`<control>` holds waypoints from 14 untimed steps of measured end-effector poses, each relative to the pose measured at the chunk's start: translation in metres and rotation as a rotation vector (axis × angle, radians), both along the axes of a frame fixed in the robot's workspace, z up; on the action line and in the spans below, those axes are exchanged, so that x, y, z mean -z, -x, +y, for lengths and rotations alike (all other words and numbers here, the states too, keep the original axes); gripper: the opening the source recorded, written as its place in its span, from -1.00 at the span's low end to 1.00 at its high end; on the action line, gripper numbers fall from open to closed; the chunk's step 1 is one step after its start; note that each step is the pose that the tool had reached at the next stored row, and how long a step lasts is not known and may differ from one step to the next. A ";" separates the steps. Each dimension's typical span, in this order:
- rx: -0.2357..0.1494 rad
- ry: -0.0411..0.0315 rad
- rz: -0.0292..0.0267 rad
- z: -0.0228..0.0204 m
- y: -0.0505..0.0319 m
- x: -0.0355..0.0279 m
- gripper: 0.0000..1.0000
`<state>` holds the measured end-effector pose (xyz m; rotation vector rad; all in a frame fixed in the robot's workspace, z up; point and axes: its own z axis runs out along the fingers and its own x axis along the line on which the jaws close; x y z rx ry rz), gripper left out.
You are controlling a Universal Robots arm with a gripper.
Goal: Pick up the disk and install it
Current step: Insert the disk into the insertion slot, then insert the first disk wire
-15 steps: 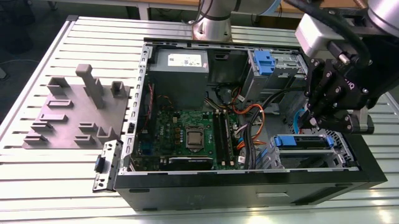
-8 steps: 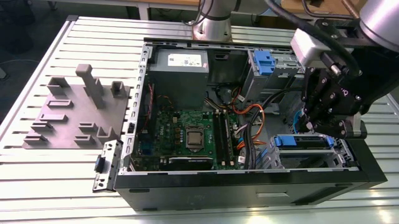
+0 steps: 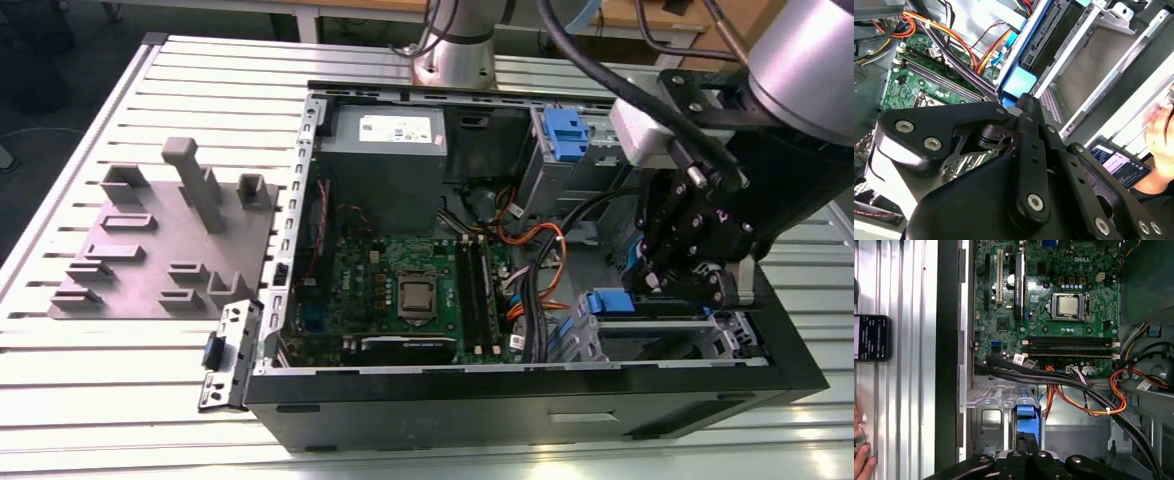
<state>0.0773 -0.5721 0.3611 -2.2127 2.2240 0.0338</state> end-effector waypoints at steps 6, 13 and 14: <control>0.000 -0.0015 0.0000 0.0000 0.0000 0.0049 -0.79; 0.000 -0.0025 0.0000 0.0000 0.0000 0.0051 -0.79; 0.000 -0.0025 0.0000 0.0000 0.0000 0.0051 -0.79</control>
